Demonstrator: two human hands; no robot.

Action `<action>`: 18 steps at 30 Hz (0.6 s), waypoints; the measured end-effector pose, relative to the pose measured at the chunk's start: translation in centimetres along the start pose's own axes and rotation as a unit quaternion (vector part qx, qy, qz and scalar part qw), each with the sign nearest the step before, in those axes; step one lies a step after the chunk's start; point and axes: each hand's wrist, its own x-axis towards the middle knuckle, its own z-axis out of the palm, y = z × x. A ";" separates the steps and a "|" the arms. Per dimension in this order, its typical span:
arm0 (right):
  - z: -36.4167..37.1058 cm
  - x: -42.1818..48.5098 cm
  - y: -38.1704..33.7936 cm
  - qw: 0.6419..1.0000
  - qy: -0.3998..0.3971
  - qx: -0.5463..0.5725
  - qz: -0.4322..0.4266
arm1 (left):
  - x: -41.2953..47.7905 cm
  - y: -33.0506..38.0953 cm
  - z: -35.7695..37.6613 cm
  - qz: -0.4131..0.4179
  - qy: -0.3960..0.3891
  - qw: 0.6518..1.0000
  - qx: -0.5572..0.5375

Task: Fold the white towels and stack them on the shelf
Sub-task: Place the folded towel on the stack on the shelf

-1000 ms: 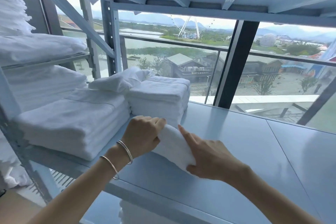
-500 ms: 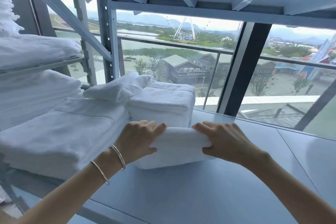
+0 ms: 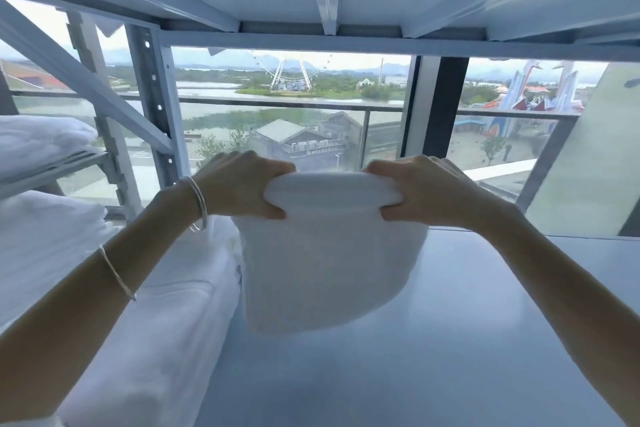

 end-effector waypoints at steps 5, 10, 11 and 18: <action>-2.1 1.8 -0.9 0.995 0.092 -0.031 0.027 | 2.1 -1.8 -1.7 -0.024 0.141 0.988 0.055; -3.1 6.0 -1.1 0.912 0.368 -0.182 -0.001 | 6.6 -4.0 -1.9 -0.077 0.430 0.895 0.090; -2.8 7.4 -0.7 0.892 0.401 -0.209 -0.003 | 8.0 -4.9 -1.5 -0.082 0.460 0.876 0.120; 8.4 12.7 2.8 0.856 0.406 -0.317 -0.041 | 10.0 -7.4 8.3 -0.053 0.382 0.908 0.163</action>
